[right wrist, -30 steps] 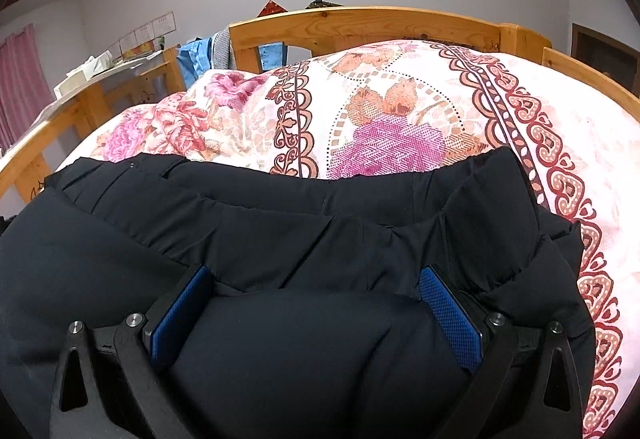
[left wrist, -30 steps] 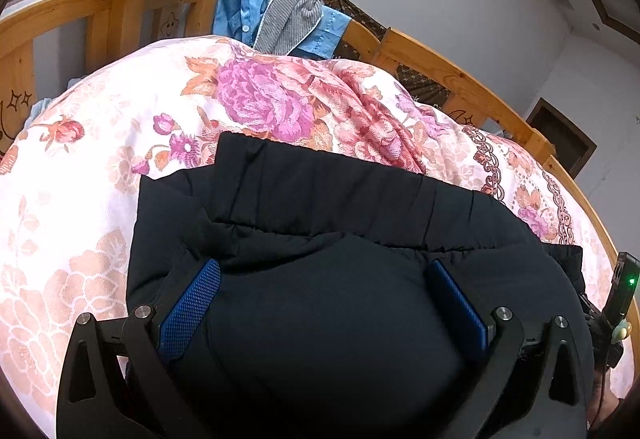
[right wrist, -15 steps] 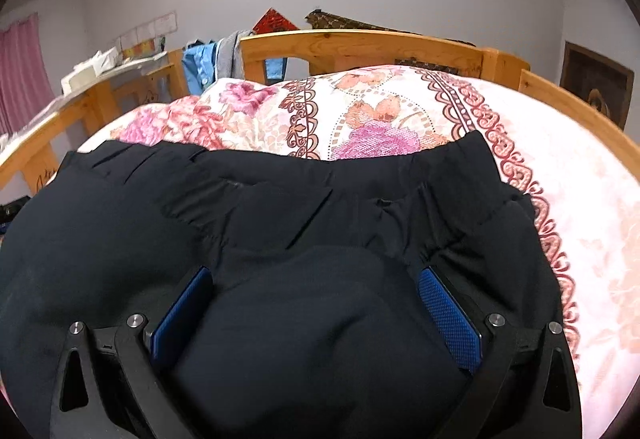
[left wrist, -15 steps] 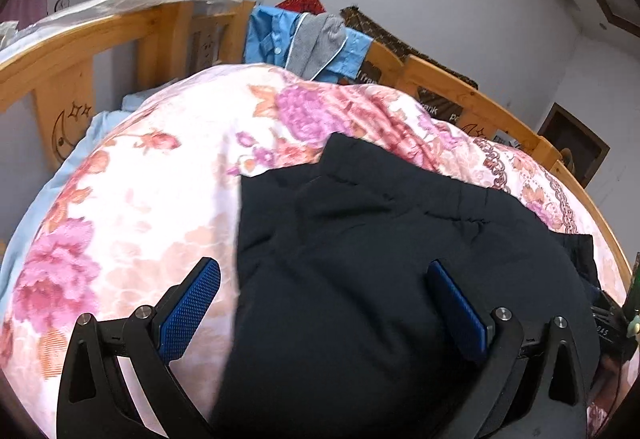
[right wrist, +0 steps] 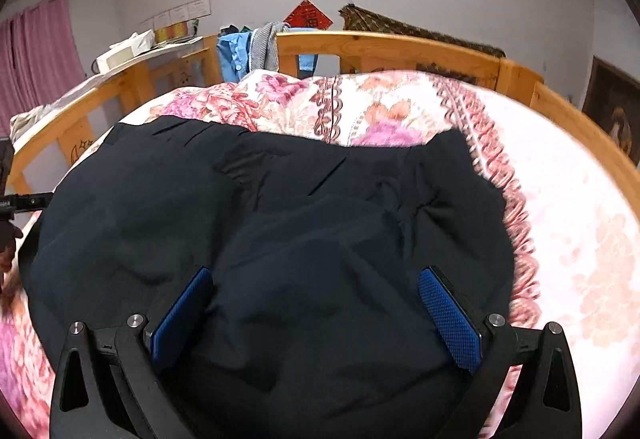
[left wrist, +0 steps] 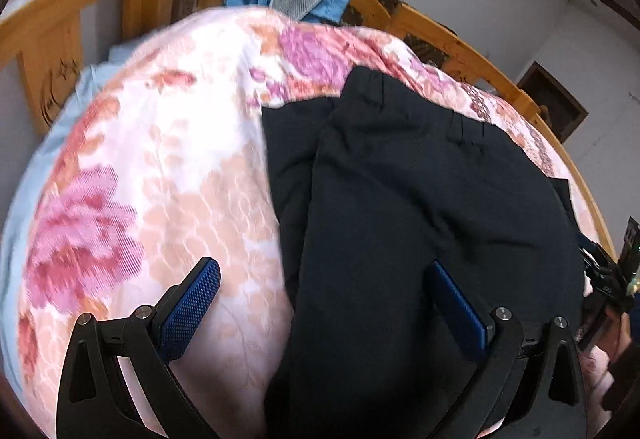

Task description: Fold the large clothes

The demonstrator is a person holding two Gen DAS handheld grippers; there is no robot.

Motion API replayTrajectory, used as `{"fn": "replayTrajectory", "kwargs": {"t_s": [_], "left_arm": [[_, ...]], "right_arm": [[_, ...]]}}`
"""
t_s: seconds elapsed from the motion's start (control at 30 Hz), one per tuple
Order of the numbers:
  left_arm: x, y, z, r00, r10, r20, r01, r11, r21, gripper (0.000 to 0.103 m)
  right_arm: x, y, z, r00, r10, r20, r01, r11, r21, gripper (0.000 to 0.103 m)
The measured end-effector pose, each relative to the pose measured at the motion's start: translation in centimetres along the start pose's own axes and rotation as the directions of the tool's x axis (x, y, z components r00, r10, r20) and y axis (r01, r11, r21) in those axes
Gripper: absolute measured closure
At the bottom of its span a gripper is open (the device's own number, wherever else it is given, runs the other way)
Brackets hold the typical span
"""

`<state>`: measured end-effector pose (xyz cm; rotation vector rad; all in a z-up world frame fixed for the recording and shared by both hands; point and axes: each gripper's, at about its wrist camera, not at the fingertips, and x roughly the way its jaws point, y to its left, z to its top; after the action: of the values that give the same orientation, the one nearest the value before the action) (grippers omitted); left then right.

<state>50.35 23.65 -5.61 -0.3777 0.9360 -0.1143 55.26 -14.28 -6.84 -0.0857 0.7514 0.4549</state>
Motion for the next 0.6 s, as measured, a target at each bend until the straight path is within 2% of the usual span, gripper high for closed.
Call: {"fn": "replayTrajectory", "kwargs": {"t_s": [0.2,0.43,0.6], "left_arm": [[0.3,0.2,-0.6,0.998,-0.032,-0.052,0.031,0.999,-0.019,0.001],[1.3,-0.3,-1.2,0.994,-0.047,-0.103,0.047,0.999,0.004,0.001],[2.0,-0.1,-1.2,0.992,-0.061,-0.114,0.062,0.998,-0.002,0.001]], "right_arm": [[-1.5,-2.8,-0.5,1.000,-0.019,-0.002,0.019,0.995,0.103,0.000],[-0.5,-5.5,-3.0,0.993,-0.047,-0.110,0.062,0.989,0.138,0.000],[0.4,-7.1,-4.1,0.988,0.040,-0.149,-0.008,0.977,0.211,0.000]]}}
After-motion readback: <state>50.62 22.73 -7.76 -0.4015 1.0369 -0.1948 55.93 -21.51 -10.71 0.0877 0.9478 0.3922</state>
